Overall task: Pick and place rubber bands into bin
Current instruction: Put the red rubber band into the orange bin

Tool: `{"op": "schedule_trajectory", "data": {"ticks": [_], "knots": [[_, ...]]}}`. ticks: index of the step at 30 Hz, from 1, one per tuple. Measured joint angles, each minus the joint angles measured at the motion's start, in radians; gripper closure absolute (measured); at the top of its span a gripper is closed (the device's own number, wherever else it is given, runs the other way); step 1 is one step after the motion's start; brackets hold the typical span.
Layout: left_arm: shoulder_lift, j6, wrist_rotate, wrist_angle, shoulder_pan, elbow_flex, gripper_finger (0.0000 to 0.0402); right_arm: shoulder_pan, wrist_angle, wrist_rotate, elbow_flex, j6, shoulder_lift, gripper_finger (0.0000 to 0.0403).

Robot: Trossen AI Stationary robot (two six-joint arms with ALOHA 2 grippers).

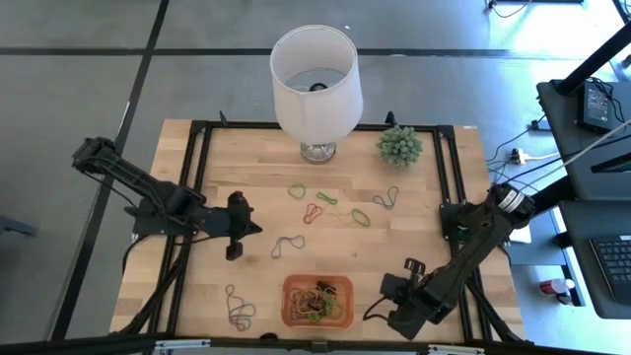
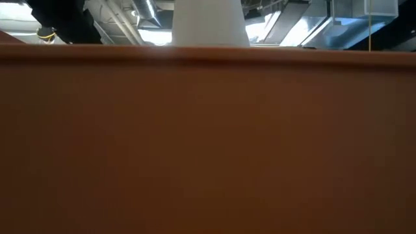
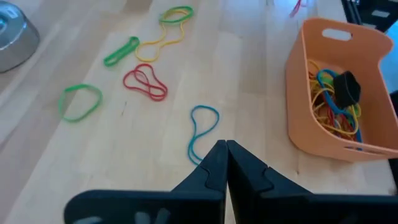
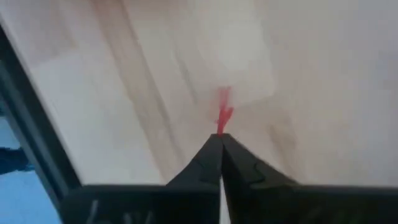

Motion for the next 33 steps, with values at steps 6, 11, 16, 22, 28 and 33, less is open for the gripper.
{"op": "schedule_trajectory", "data": {"ticks": [6,11,16,22,28,33], "knots": [[0.006,0.0,0.005,-0.002,-0.001,0.0,0.04,-0.006,-0.155,0.166,0.275,-0.121,-0.006,0.0401],[0.005,-0.008,0.008,0.002,-0.001,0.0,0.04,-0.032,-0.113,0.258,0.433,-0.295,-0.008,0.0401],[0.005,-0.031,0.009,0.002,-0.001,0.0,0.04,-0.083,-0.015,0.258,0.461,-0.441,0.0,0.0402],[0.006,-0.062,0.024,0.002,-0.001,0.0,0.04,-0.147,0.096,0.257,0.461,-0.589,0.062,0.0402],[0.006,-0.063,0.026,0.002,-0.001,0.0,0.0399,-0.198,0.155,0.156,0.461,-0.661,0.153,0.0403],[0.006,-0.063,0.026,0.003,-0.001,0.0,0.04,-0.218,0.159,0.035,0.461,-0.661,0.243,0.0403]]}}
